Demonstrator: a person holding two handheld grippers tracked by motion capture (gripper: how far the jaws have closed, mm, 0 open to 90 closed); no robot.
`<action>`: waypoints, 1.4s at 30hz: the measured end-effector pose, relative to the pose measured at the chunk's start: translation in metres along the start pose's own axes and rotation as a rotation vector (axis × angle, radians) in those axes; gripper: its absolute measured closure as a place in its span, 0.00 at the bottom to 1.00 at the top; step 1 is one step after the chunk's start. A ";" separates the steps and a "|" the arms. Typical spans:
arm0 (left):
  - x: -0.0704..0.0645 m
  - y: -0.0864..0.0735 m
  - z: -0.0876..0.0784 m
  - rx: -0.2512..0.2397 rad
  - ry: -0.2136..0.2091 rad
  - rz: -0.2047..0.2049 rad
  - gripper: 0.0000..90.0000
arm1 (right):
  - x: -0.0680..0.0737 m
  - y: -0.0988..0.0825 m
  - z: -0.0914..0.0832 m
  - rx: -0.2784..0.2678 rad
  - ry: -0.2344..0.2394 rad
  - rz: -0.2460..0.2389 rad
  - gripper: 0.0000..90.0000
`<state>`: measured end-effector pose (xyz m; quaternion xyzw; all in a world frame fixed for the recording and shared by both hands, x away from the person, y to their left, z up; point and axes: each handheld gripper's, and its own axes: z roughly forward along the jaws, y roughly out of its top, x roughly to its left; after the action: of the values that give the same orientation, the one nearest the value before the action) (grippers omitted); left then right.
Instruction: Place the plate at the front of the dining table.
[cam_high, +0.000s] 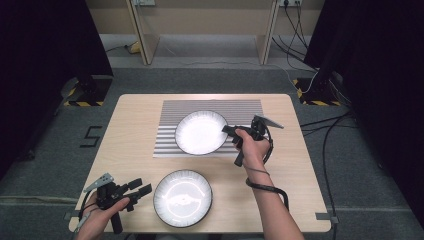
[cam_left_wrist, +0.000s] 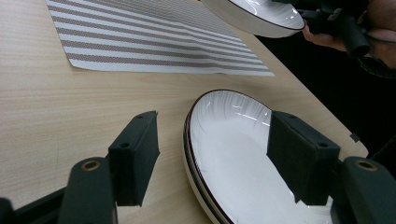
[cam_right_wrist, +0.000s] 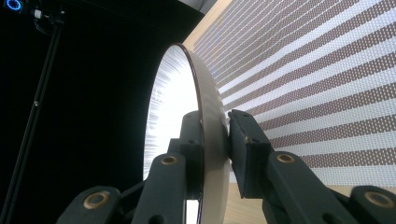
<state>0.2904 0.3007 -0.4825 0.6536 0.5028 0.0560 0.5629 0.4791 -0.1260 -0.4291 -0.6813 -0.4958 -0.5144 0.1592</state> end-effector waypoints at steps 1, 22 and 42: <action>0.000 0.000 0.000 0.000 0.000 0.000 0.37 | 0.000 0.000 0.000 -0.003 0.002 0.005 0.84; 0.000 0.000 0.000 0.003 -0.001 -0.001 0.37 | 0.000 0.013 0.003 -0.020 -0.014 0.012 0.84; 0.001 0.000 0.000 0.001 -0.003 -0.005 0.37 | 0.008 0.023 0.011 -0.031 -0.013 0.019 0.84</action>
<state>0.2908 0.3016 -0.4832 0.6527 0.5037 0.0535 0.5634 0.5040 -0.1249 -0.4204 -0.6917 -0.4823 -0.5160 0.1506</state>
